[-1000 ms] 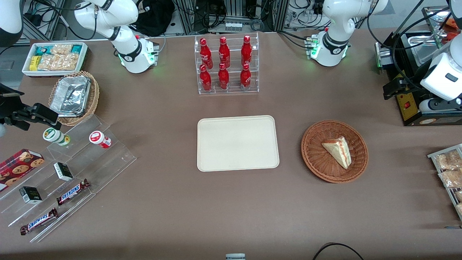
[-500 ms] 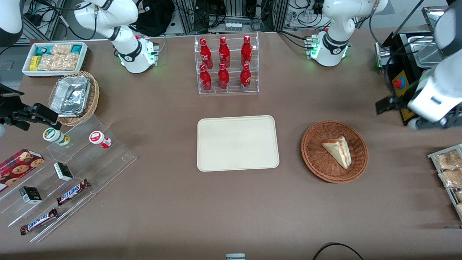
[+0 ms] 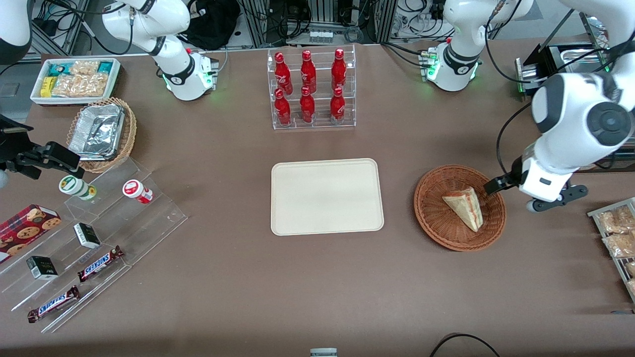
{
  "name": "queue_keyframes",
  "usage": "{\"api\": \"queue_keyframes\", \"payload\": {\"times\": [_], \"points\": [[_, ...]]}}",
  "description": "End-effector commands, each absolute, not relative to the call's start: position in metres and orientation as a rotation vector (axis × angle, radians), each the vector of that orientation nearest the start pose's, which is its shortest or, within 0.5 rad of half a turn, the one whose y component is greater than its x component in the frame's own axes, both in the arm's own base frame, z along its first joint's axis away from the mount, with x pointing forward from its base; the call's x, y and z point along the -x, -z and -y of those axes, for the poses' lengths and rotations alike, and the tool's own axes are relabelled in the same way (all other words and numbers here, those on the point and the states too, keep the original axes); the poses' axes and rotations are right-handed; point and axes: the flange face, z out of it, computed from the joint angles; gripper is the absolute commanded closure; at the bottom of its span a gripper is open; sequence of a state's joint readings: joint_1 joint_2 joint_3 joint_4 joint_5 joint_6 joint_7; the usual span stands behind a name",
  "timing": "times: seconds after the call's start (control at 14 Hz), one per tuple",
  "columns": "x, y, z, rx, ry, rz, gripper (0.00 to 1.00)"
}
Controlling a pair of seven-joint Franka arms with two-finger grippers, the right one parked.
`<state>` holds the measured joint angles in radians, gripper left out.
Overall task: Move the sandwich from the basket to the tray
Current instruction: 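Move the left gripper over the basket and grasp the wrapped sandwich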
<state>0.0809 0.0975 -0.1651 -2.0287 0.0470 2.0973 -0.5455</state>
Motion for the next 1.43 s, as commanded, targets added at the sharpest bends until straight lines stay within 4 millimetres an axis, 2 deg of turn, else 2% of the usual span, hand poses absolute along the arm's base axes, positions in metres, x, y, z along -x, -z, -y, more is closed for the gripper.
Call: {"api": "queue_keyframes", "payload": {"times": [0.0, 0.21, 0.43, 0.79, 0.86, 0.93, 1.07, 1.14, 1.21, 1.36], "points": [[-0.544, -0.37, 0.048, 2.993, 0.057, 0.909, 0.0], [-0.533, -0.333, 0.055, 2.997, 0.034, 0.909, 0.0], [-0.536, -0.308, 0.068, 3.017, 0.016, 0.877, 0.0], [-0.541, -0.27, 0.069, 3.037, 0.01, 0.881, 0.0], [-0.541, -0.265, 0.068, 3.037, -0.002, 0.876, 0.04], [-0.542, -0.265, 0.067, 3.034, -0.004, 0.885, 0.23], [-0.541, -0.26, 0.066, 3.031, -0.018, 0.888, 0.74], [-0.541, -0.26, 0.065, 3.031, -0.023, 0.887, 0.85], [-0.543, -0.264, 0.066, 3.031, -0.013, 0.89, 0.89], [-0.549, -0.282, 0.065, 3.028, -0.006, 0.885, 0.9]]}}
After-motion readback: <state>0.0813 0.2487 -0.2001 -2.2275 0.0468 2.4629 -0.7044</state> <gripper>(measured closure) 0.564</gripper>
